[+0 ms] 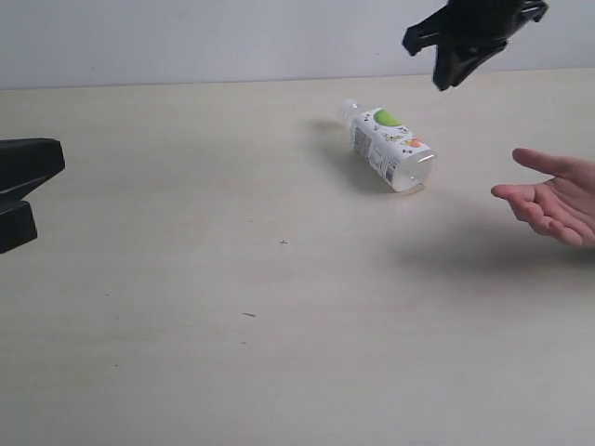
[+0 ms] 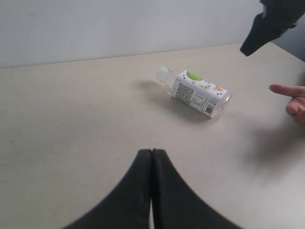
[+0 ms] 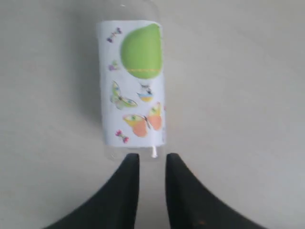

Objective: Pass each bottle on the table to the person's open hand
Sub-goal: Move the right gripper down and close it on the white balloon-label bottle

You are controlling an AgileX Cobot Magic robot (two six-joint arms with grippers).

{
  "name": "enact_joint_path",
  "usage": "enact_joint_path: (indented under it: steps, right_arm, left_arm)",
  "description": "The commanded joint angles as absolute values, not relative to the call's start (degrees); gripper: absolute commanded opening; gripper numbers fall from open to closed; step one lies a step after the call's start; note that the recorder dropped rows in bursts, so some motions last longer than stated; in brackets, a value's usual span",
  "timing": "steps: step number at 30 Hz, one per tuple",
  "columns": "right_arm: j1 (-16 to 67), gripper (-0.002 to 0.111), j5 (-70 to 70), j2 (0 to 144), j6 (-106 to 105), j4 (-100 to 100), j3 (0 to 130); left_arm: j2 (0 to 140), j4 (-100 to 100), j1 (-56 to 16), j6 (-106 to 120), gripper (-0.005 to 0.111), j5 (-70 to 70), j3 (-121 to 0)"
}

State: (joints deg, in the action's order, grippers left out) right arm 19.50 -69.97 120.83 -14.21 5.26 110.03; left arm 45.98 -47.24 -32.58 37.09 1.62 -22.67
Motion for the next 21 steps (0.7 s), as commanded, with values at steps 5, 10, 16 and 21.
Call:
enact_joint_path:
  steps: [5,10,16,21]
  right_arm:
    - [23.63,0.096,-69.96,129.25,-18.32,5.42,115.75]
    - [23.63,0.098,-68.82,131.76,-18.32,4.12,115.75]
    - [23.63,0.097,-66.71,133.91,-18.32,2.75,115.75]
    - [23.63,0.097,-62.98,135.29,-18.32,2.86,115.75]
  left_arm:
    - [45.63,-47.04,-32.49,37.33,0.000,1.57,-22.49]
    - [45.63,-47.04,-32.49,37.33,0.000,1.57,-22.49]
    - [45.63,-47.04,-32.49,37.33,0.000,1.57,-22.49]
    - [45.63,-47.04,-32.49,37.33,0.000,1.57,-22.49]
